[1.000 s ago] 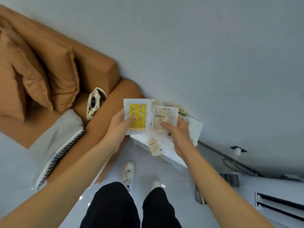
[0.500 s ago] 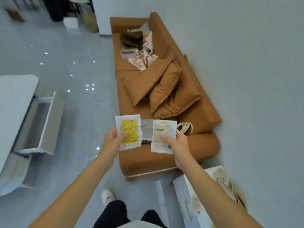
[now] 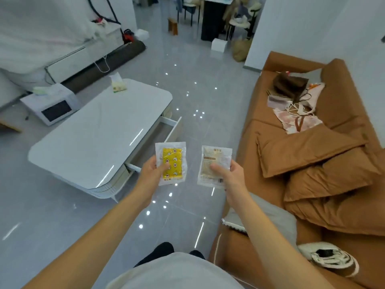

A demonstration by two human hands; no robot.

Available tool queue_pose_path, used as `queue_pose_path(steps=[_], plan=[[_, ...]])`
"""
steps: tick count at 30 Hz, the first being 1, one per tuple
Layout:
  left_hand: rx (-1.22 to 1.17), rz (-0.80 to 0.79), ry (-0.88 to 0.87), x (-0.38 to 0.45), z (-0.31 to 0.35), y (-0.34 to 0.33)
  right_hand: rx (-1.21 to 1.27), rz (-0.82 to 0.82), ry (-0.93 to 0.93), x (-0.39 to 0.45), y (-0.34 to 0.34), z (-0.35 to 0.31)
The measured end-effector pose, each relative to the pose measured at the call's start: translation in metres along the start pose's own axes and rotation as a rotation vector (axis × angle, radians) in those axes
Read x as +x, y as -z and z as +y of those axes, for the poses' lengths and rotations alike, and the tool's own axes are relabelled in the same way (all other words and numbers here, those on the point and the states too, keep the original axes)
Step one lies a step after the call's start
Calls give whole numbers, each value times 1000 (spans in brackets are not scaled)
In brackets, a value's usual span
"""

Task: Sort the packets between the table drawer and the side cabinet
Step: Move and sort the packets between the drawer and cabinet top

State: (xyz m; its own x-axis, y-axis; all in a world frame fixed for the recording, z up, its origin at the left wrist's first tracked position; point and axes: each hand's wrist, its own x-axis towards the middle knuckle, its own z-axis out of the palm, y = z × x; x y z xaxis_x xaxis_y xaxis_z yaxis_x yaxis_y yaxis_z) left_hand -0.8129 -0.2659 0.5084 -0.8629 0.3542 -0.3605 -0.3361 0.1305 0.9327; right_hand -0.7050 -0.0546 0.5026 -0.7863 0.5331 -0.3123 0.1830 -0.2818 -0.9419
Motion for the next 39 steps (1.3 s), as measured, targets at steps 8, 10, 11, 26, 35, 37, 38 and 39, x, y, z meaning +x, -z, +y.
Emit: queue_pose_path(steps=[8,10,11,26,35,37,38,39], plan=[[-132,265,54,72,3,91,-110,-201,-76,104,-117,0],[-161,317,67,91,4,105,-132,-243,-92,131,-139,1],[-171,341,73,103,5,111,-143,-263,-101,146,-151,2],[-255,623,273,392,25,130,-403,-463,-281,485,-273,-9],[-346,728,425,527,-61,150,-705,-575,-391,635,-352,90],[-405,716,487,558,-103,157,-761,-591,-417,660,-364,141],[-443,708,530,572,-128,160,-791,-595,-423,671,-368,169],[-479,705,570,587,-154,162,-815,-594,-431,680,-372,197]])
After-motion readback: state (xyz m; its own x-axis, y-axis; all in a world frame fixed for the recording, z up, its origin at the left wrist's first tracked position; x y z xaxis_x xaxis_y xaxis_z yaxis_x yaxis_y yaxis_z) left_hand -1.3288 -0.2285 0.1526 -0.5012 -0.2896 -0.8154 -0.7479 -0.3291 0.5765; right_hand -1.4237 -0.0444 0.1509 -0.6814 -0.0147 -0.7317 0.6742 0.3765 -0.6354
